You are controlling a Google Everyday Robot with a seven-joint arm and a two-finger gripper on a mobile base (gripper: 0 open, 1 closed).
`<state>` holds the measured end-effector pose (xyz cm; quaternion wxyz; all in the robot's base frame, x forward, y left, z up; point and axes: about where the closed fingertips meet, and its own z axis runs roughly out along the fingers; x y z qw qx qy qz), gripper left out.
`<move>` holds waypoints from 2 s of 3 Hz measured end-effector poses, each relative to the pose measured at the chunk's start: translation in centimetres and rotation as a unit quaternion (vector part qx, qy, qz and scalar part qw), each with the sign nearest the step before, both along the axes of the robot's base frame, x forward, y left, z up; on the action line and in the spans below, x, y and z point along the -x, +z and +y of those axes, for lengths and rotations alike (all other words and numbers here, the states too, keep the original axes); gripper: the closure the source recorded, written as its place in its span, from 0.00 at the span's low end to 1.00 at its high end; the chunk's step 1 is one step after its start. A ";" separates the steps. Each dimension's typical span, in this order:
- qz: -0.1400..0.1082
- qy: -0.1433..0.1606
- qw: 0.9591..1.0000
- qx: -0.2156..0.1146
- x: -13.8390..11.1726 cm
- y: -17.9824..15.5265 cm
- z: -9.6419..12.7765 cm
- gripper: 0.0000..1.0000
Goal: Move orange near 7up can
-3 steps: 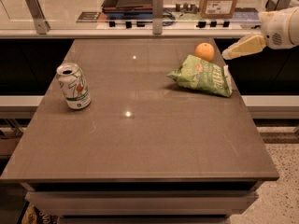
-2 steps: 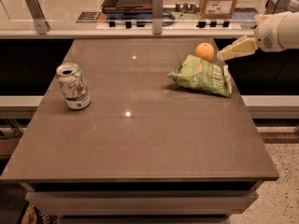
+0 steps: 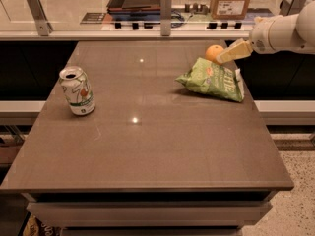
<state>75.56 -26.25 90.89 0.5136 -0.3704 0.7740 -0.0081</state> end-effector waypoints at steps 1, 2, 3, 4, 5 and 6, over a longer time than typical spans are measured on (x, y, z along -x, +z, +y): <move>0.003 -0.003 1.000 0.000 -0.1 -0.9 0.3 0.00; 0.019 0.010 1.000 -0.005 0.0 -2.7 1.0 0.00; 0.019 0.010 1.000 -0.005 0.0 -2.7 1.1 0.00; 0.022 0.013 1.000 -0.017 -0.4 -2.8 1.6 0.00; 0.028 0.021 0.999 -0.033 -0.9 -3.1 2.3 0.00; 0.040 0.039 0.997 -0.052 -1.1 -3.4 3.2 0.00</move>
Offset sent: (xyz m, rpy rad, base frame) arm -0.0021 0.0082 -0.0311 0.0140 0.0490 0.0253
